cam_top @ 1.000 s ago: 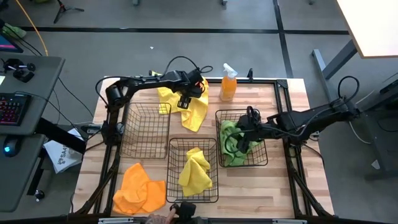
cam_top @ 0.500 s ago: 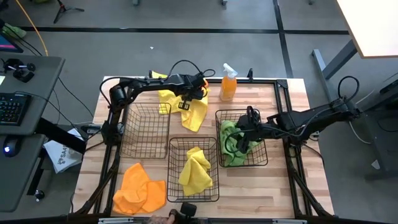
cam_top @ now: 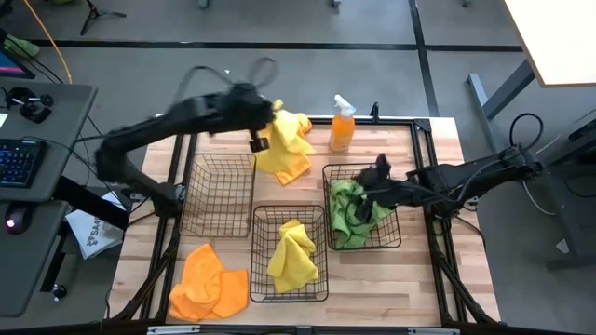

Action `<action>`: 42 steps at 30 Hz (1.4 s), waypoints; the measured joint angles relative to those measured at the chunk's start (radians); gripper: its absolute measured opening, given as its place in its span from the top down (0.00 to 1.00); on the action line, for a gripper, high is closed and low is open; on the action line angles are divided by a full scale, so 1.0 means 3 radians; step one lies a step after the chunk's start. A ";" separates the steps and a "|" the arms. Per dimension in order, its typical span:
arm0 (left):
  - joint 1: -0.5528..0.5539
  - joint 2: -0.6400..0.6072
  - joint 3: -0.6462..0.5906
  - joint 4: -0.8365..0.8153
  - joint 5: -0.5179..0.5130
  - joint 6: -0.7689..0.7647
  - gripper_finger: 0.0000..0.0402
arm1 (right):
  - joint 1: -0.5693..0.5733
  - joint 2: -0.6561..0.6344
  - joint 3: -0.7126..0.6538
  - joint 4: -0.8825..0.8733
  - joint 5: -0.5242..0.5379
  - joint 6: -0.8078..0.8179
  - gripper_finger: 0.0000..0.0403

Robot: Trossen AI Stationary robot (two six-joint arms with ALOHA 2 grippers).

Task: Sort microfiber towel by color & place in baskets
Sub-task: Put the yellow microfiber cloth into the center basket

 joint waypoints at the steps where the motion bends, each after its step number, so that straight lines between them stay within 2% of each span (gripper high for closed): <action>1: -0.0057 -0.0138 0.0000 0.0062 0.0021 -0.0150 1.00 | 0.0000 -0.0057 0.0000 0.0094 0.0113 -0.0039 0.41; 5: -0.0427 -0.0597 0.0002 0.0365 0.0052 -0.0697 1.00 | -0.0003 -0.0318 0.0000 0.0508 0.0372 -0.0132 0.41; 8: -0.0821 -0.0753 0.0003 0.0576 0.0061 -0.0860 1.00 | -0.0004 -0.0477 0.0001 0.0746 0.0491 -0.0122 0.41; 12: -0.1392 -0.0758 0.0002 0.1010 0.0105 -0.0896 1.00 | -0.0004 -0.0599 0.0003 0.0890 0.0528 0.0031 0.41; 17: -0.1991 -0.0596 0.0001 0.1703 0.0278 -0.0570 1.00 | -0.0004 -0.0603 0.0003 0.0873 0.0487 0.0364 0.41; 21: -0.2361 -0.0543 -0.0003 0.1825 0.0271 -0.0587 1.00 | -0.0004 -0.0580 0.0003 0.0832 0.0439 0.0486 0.41; 24: -0.2576 -0.0552 -0.0001 0.1655 -0.0031 -0.0757 1.00 | 0.0000 -0.0582 0.0003 0.0826 0.0396 0.0495 0.41; 27: -0.2758 -0.0542 -0.0024 0.1411 -0.0527 -0.0916 1.00 | 0.0046 -0.0588 0.0003 0.0813 0.0395 0.0467 0.41; 30: -0.2852 -0.0531 -0.0184 0.1487 -0.0932 -0.1081 1.00 | 0.0122 -0.0614 0.0003 0.0783 0.0349 0.0362 0.41; 36: -0.2838 -0.0266 -0.0425 0.2068 -0.1211 -0.1405 1.00 | 0.0291 -0.0743 0.0004 0.0635 0.0285 0.0206 0.41; 42: -0.2933 0.0058 -0.0423 0.2090 -0.1410 -0.2061 1.00 | 0.0409 -0.0946 0.0004 0.0309 0.0286 0.0205 0.41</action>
